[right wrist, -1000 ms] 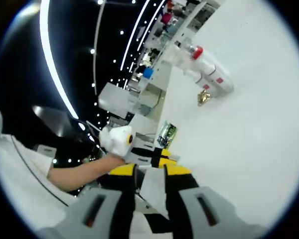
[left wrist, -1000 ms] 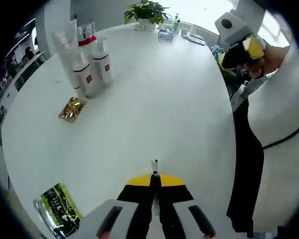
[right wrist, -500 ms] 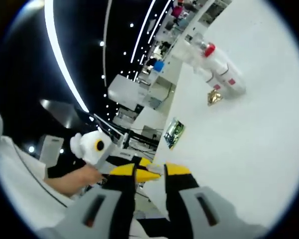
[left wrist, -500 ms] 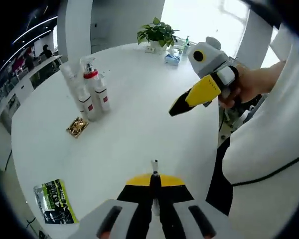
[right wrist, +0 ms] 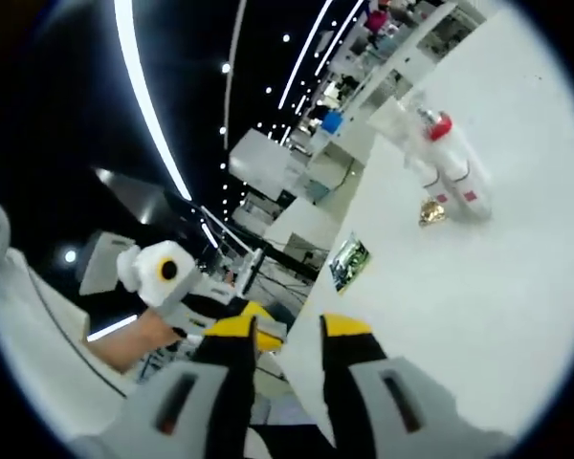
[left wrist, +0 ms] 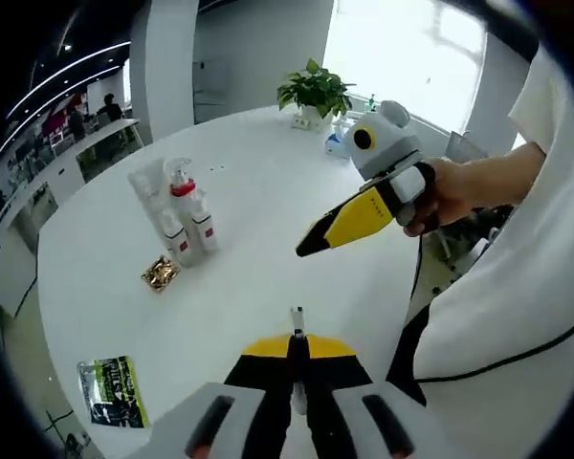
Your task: Arrange the skincare products in the storage area until every visible bottle or jar stands upright without overlapping.
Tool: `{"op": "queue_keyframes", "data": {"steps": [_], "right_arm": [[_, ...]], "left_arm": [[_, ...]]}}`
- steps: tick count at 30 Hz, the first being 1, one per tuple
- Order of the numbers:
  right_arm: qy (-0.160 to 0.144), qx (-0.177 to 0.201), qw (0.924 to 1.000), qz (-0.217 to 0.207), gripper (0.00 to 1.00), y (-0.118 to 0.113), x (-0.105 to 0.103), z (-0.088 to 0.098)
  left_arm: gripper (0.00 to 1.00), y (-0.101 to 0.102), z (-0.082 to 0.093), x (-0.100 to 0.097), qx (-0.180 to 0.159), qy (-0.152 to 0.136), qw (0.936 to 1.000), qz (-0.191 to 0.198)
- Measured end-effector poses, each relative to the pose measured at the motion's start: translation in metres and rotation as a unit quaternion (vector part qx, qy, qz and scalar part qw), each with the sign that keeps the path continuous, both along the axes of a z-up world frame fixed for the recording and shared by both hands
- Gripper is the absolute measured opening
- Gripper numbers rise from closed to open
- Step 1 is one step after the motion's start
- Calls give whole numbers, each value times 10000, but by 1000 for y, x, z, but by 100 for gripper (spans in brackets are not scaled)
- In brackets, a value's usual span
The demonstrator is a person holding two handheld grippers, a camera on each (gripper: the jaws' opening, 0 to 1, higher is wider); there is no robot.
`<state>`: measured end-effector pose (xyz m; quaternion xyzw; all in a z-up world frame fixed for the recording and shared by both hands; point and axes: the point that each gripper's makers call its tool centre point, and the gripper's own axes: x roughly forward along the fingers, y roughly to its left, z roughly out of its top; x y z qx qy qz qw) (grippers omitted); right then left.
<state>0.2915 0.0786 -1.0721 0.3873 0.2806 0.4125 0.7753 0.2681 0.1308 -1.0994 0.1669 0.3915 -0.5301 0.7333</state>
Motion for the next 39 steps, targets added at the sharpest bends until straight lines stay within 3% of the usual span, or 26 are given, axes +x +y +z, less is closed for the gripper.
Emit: {"op": "queue_keyframes", "data": {"steps": [7, 20, 29, 34, 39], "right_arm": [[-187, -224, 9996, 46, 27, 6, 7, 14], [-281, -461, 9985, 3, 31, 31, 22, 32], [-293, -660, 9974, 38, 34, 63, 19, 42], [-384, -546, 9973, -305, 36, 67, 22, 59], [-388, -784, 9955, -364, 37, 67, 20, 53]], "left_arm": [[3, 3, 17, 15, -192, -22, 9998, 86], [3, 19, 37, 31, -557, -134, 9983, -117], [3, 44, 33, 25, -761, -175, 9968, -165], [3, 47, 29, 25, -791, -151, 9960, -374], [3, 47, 36, 31, -829, -301, 9946, -547]]}}
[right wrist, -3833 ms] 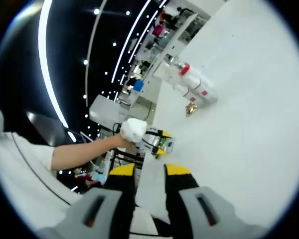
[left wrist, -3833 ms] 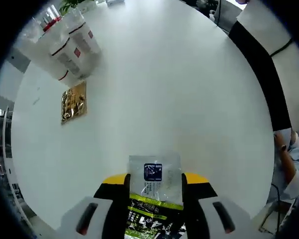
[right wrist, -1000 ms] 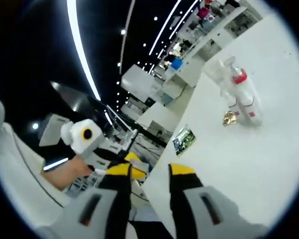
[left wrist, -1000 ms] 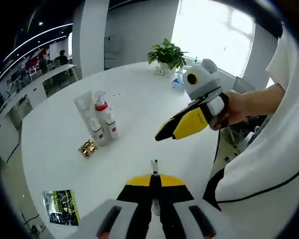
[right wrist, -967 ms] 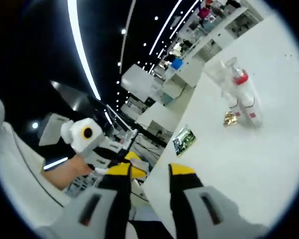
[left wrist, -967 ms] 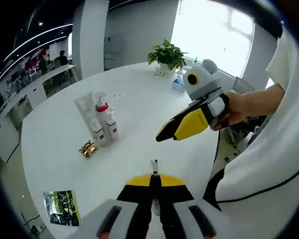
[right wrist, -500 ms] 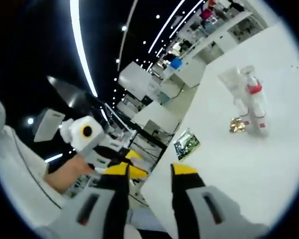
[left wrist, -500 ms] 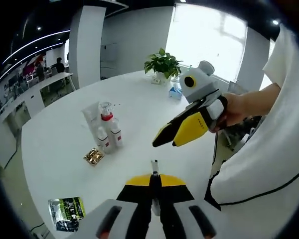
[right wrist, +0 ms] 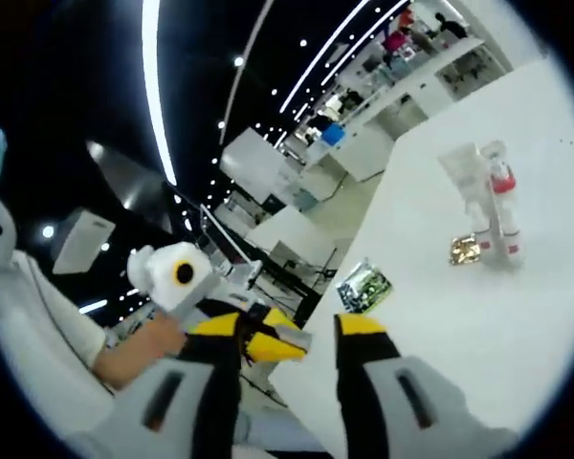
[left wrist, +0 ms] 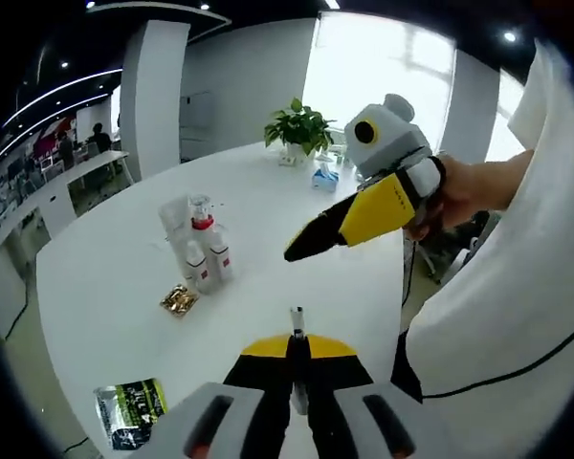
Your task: Arrange the skincare products in the storage area until every visible bottle or jar stands upright without overlapping.
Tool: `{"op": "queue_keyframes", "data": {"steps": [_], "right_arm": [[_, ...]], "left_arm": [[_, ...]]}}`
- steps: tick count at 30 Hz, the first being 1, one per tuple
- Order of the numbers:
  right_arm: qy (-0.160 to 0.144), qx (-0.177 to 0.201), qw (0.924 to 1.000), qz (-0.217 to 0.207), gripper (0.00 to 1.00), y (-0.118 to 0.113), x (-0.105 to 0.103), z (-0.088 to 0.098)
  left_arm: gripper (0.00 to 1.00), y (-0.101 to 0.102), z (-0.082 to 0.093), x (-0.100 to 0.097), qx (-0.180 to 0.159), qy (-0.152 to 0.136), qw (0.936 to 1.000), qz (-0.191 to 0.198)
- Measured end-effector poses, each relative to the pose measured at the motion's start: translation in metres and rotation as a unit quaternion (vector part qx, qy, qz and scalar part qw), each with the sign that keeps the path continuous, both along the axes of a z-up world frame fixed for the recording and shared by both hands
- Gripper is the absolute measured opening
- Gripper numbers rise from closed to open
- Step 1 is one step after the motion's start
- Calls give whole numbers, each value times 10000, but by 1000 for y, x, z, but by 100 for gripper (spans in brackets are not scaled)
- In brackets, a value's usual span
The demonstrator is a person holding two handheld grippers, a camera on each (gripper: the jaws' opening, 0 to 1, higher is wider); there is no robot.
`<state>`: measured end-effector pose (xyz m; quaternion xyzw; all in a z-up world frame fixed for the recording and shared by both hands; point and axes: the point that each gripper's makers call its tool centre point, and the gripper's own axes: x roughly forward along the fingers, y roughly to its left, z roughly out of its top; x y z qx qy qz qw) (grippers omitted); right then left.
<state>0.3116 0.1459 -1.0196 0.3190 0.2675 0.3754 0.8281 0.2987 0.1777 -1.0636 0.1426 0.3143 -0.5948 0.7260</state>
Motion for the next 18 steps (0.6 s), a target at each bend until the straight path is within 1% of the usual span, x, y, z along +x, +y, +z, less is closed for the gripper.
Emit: {"op": "queue_keyframes", "data": {"steps": [2, 5, 8, 9, 10, 11, 14, 17, 18], "right_arm": [[44, -30, 10000, -43, 37, -2, 1, -3], [27, -51, 9999, -101, 38, -4, 5, -2], [-14, 33, 9998, -197, 38, -8, 10, 4], [-69, 76, 9997, -241, 38, -9, 13, 7], [-64, 67, 9997, -230, 38, -8, 14, 8], [-74, 47, 9997, -218, 38, -7, 15, 10], [-257, -144, 9995, -96, 38, -6, 14, 12], [-350, -294, 9990, -12, 37, -5, 12, 10], [-343, -286, 9990, 23, 36, -4, 11, 10]], "left_arm": [[3, 1, 3, 4, -18, -62, 10000, -12], [3, 0, 8, 8, -75, -83, 9999, -17], [3, -3, 13, 12, -75, -146, 9998, -78], [3, -3, 16, 15, -13, -248, 9996, -107], [3, -3, 18, 17, 1, -277, 9996, -92], [3, -3, 20, 19, 9, -301, 9995, -65], [4, -5, 30, 22, -120, -405, 9991, -27], [4, -7, 33, 25, -144, -490, 9987, 13], [4, -7, 34, 25, -141, -502, 9986, 27]]}}
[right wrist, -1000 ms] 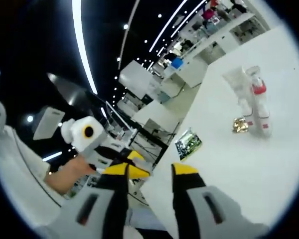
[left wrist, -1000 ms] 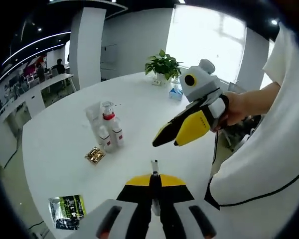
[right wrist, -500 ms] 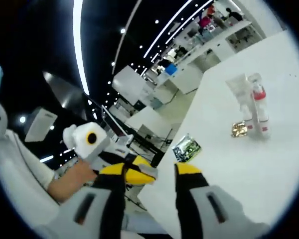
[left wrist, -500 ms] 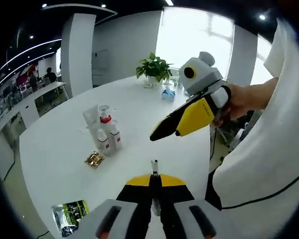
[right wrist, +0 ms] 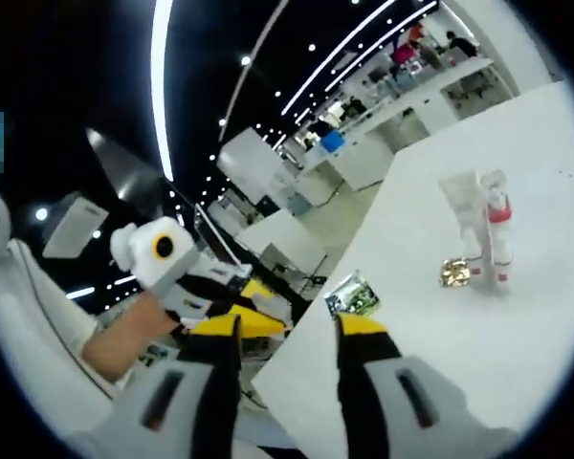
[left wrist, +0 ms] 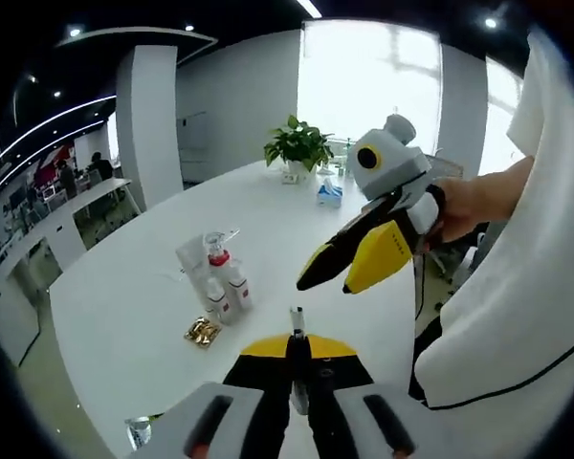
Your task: Arrange the skincare products in the storage area until every visible bottle or jar stands upright without overlapping.
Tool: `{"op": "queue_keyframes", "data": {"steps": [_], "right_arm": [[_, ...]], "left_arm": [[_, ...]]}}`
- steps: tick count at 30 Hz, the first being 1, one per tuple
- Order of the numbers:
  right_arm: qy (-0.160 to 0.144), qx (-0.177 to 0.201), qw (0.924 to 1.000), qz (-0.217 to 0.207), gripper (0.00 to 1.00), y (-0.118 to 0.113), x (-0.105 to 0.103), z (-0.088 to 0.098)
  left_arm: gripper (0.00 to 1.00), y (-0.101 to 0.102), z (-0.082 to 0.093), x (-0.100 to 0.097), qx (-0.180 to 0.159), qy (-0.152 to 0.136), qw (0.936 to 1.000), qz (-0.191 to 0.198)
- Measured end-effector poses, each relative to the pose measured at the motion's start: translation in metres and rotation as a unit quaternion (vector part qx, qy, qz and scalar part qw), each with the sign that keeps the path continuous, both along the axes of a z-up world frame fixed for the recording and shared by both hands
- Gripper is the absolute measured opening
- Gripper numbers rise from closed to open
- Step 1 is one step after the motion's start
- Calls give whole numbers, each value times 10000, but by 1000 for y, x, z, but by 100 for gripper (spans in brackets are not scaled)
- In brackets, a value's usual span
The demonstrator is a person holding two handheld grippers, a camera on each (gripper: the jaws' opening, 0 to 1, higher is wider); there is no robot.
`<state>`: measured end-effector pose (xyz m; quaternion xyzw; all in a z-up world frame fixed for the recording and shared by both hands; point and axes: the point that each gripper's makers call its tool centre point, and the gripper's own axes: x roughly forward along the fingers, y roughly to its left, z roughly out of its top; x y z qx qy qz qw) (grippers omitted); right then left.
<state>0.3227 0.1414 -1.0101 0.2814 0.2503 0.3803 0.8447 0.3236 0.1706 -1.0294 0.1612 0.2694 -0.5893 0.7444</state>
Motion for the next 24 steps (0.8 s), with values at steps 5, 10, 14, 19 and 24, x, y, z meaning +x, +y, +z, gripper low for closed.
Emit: {"op": "queue_keyframes", "data": {"steps": [5, 10, 14, 19, 24], "right_arm": [[-89, -30, 9998, 171, 33, 5, -6, 4], [-143, -47, 9992, 358, 32, 16, -11, 8], [-170, 39, 9991, 387, 29, 20, -13, 12], [-89, 38, 9990, 434, 27, 20, -19, 11], [-122, -182, 9983, 541, 25, 21, -27, 6]], "left_arm": [[4, -1, 9, -7, -54, -203, 9998, -46], [4, -3, 9, -14, -17, -452, 9989, -157], [5, -3, 7, -18, 42, -508, 9984, -228], [5, -6, 10, -25, 73, -763, 9961, -439], [6, -5, 7, -27, 167, -812, 9954, -482]]}}
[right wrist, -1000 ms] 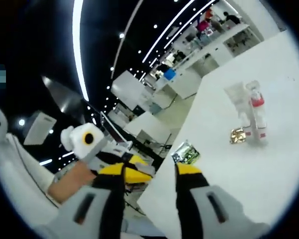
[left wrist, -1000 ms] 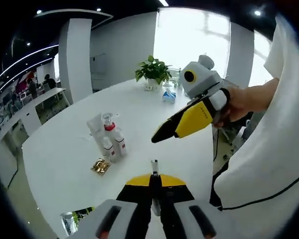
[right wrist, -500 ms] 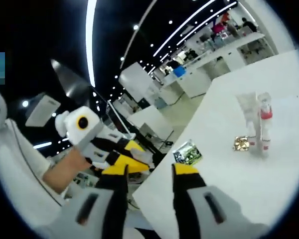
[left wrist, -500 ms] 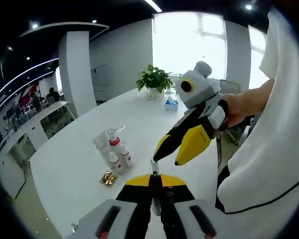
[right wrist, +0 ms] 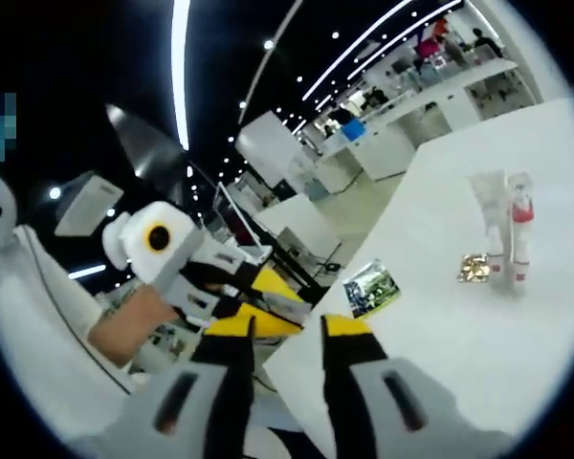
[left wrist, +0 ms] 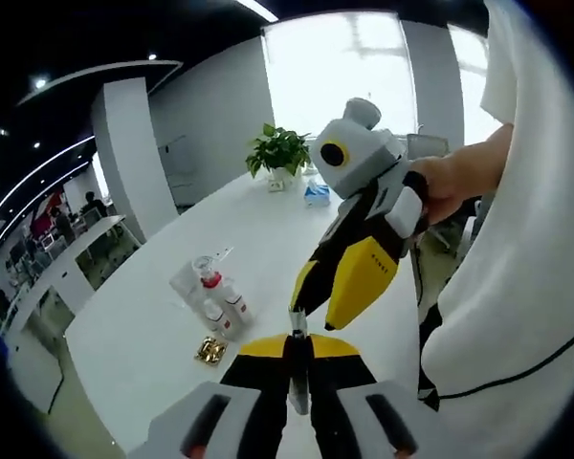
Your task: Arrange the skincare products in the storage area until every visible bottle or jar stands upright without overlapping.
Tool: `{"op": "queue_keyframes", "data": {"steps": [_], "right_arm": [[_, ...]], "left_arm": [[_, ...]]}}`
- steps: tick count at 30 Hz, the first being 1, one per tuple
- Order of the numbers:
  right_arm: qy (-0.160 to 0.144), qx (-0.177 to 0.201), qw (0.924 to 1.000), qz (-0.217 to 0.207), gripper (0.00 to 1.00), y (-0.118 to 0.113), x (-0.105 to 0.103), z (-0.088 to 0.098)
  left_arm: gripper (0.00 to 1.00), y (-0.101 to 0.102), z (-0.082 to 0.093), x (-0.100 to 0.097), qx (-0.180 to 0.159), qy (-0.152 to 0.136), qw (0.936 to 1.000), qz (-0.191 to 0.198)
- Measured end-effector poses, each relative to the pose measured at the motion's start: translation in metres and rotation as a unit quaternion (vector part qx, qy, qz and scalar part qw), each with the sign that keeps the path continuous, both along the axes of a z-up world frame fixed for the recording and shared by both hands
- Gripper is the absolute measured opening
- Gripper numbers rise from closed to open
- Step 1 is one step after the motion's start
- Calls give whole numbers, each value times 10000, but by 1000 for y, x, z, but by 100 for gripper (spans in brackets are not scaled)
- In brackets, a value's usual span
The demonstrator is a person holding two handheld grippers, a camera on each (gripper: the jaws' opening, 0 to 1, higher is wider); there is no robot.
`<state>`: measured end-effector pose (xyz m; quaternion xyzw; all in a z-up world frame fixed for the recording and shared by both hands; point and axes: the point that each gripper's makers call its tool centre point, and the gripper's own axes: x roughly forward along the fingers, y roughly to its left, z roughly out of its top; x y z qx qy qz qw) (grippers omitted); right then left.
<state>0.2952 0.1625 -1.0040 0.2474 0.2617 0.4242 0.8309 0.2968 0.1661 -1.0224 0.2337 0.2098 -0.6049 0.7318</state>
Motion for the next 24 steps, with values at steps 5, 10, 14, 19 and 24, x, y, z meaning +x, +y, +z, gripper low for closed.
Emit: {"op": "queue_keyframes", "data": {"steps": [5, 10, 14, 19, 24], "right_arm": [[-336, -423, 9984, 163, 24, 0, -8, 1], [-842, -970, 9903, 521, 21, 6, -15, 5], [-978, -1168, 9851, 793, 18, 14, -20, 5], [-1001, -1311, 9821, 914, 17, 17, -19, 1], [-970, -1378, 9798, 1081, 11, 20, -20, -1]], "left_arm": [[6, 6, -5, -2, 168, -53, 9998, -61], [6, 10, -10, -7, 265, -19, 9996, -113], [7, 9, -11, -12, 313, -27, 9993, -224], [8, 8, -12, -15, 348, -50, 9989, -325], [9, 7, -13, -18, 440, -119, 9978, -486]]}}
